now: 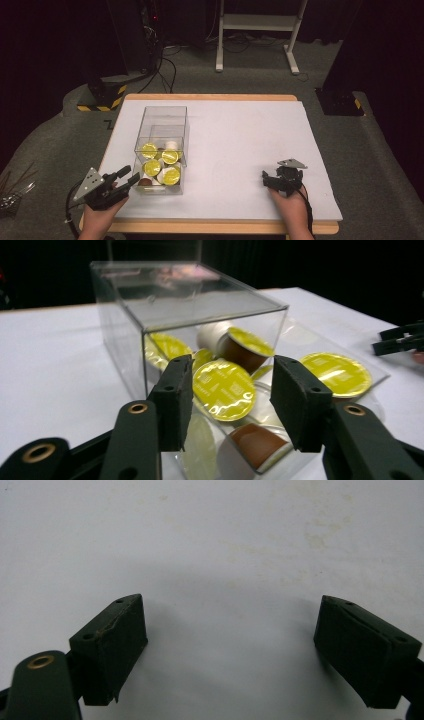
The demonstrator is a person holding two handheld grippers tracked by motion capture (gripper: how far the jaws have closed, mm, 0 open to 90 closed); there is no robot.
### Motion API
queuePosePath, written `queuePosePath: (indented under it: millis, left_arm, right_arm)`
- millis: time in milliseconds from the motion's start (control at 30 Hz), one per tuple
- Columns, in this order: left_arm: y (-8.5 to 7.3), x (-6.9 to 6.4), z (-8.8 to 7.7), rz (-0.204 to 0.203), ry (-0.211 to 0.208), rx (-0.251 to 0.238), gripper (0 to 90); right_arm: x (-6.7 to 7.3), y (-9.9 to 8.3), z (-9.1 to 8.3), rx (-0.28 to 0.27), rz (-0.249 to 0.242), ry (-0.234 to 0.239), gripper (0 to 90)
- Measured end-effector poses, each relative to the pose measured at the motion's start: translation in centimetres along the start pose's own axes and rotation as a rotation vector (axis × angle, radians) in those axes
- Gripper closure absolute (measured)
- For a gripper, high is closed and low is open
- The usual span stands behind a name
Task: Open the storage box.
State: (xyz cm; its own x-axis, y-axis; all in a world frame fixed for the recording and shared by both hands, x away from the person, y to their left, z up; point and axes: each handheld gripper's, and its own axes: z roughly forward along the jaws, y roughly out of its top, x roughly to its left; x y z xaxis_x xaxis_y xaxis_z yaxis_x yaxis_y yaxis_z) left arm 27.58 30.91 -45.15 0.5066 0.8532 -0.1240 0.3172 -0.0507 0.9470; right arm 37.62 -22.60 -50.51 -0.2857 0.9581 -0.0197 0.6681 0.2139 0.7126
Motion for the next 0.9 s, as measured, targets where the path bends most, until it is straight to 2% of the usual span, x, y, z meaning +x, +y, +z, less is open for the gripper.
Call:
queuePosePath:
  millis: [167,200,400,433,700,767,833,900]
  left_arm:
    - [-0.3,0.1,0.7,-0.033,0.001,0.049,54.1]
    - [-0.5,0.3,0.9,-0.056,0.008,0.065,55.4]
    - [-0.9,0.7,0.9,-0.090,-0.002,0.085,58.1]
    - [-0.9,0.8,0.9,-0.090,-0.013,0.087,61.3]
    - [-0.7,0.7,0.1,-0.058,-0.030,0.092,64.8]
    - [-0.7,0.7,-0.1,-0.050,-0.025,0.092,65.0]
    - [-0.4,0.3,0.1,-0.018,0.011,0.109,64.0]
    - [-0.4,0.3,0.2,-0.011,0.021,0.117,63.2]
  right_arm:
    - [0.0,0.0,0.0,0.000,0.000,0.000,13.6]
    - [0.0,0.0,0.0,0.000,0.000,0.000,13.5]
    - [0.0,0.0,0.0,0.001,-0.001,0.000,13.5]
    - [0.0,0.0,0.0,0.000,-0.001,-0.001,13.6]
    - [0.0,0.0,0.0,-0.001,-0.004,-0.002,13.6]
    - [0.0,0.0,0.0,-0.001,-0.003,-0.002,13.7]
    - [0.0,0.0,0.0,-0.001,-0.004,-0.002,13.7]
    - [0.0,0.0,0.0,-0.001,-0.004,-0.002,13.6]
